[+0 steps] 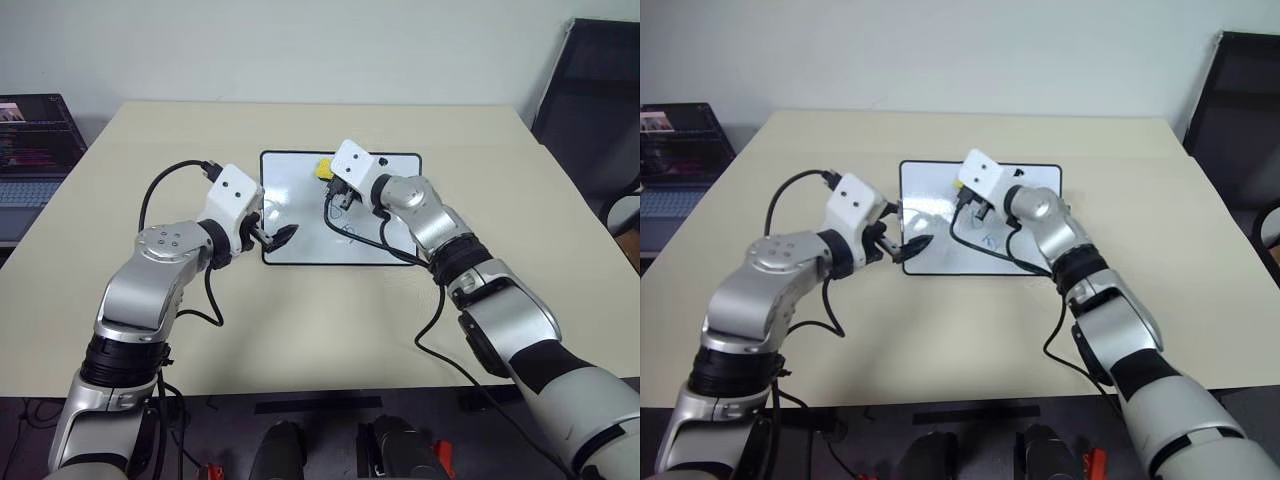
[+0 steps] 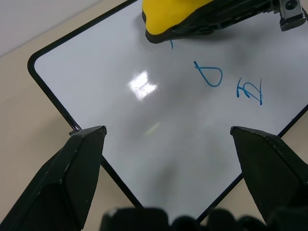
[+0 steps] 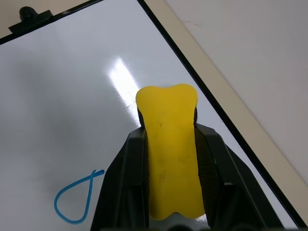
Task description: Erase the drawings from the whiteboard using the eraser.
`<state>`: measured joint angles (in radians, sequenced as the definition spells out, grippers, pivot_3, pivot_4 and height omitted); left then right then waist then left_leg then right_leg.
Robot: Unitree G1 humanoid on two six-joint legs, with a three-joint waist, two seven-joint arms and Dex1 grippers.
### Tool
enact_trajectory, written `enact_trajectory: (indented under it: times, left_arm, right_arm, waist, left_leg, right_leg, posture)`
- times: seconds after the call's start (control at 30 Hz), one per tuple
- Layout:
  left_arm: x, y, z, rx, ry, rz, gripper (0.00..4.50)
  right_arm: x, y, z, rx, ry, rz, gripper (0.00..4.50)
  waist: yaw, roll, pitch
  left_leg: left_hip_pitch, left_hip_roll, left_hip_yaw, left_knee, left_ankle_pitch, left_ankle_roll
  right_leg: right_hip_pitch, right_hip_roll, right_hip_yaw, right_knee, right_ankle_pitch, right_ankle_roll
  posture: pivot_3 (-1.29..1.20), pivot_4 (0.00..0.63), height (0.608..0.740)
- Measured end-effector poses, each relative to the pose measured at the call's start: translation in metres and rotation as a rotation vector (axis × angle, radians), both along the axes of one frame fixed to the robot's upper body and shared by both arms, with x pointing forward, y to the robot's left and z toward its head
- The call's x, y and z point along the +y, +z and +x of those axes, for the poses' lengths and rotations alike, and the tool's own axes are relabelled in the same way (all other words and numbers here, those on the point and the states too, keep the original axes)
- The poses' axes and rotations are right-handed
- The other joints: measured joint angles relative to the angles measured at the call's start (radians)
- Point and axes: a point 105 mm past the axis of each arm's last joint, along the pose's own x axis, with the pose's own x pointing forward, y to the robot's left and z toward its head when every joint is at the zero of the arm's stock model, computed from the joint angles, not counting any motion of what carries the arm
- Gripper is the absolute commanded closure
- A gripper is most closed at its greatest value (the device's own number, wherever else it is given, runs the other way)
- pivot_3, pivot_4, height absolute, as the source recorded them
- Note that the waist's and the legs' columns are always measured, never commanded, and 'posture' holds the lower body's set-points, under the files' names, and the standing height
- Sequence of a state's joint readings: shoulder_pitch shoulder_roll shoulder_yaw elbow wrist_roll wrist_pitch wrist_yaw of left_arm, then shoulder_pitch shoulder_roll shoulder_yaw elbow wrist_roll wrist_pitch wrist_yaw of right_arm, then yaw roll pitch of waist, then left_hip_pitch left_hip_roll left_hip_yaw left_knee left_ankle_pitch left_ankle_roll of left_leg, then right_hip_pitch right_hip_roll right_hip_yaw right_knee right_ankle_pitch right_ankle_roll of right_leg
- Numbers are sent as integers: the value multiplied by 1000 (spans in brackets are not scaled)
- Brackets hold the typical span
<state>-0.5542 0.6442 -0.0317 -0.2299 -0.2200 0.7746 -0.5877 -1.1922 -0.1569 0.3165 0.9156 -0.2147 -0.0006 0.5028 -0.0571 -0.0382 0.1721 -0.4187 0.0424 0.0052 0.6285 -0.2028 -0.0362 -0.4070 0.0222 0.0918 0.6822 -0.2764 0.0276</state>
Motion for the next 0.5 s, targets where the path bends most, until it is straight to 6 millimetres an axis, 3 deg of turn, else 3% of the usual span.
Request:
enact_trajectory:
  times: [0.13, 0.37, 0.5]
  left_arm:
    - [-1, 0, 0, -2, -6, 0, 0]
    - [-2, 1, -1, -7, -18, 0, 0]
    - [-2, 1, -1, -7, -19, 0, 0]
  right_arm:
    - [0, -10, -6, 34, 40, -23, 3529]
    - [-10, 9, 7, -67, -76, 27, 3529]
    - [-10, 6, 5, -49, -57, 3, 3529]
  waist:
    - [-1, 0, 0]
    - [1, 0, 0]
    - [-1, 0, 0]
  left_leg:
    - [1, 0, 0, 0, 0, 0]
    - [1, 0, 0, 0, 0, 0]
    - [1, 0, 0, 0, 0, 0]
  right_leg:
    - [0, 0, 0, 0, 0, 0]
    - [1, 0, 0, 0, 0, 0]
    - [0, 0, 0, 0, 0, 0]
  posture:
    - [0, 150, 740]
    - [0, 150, 740]
    - [0, 150, 740]
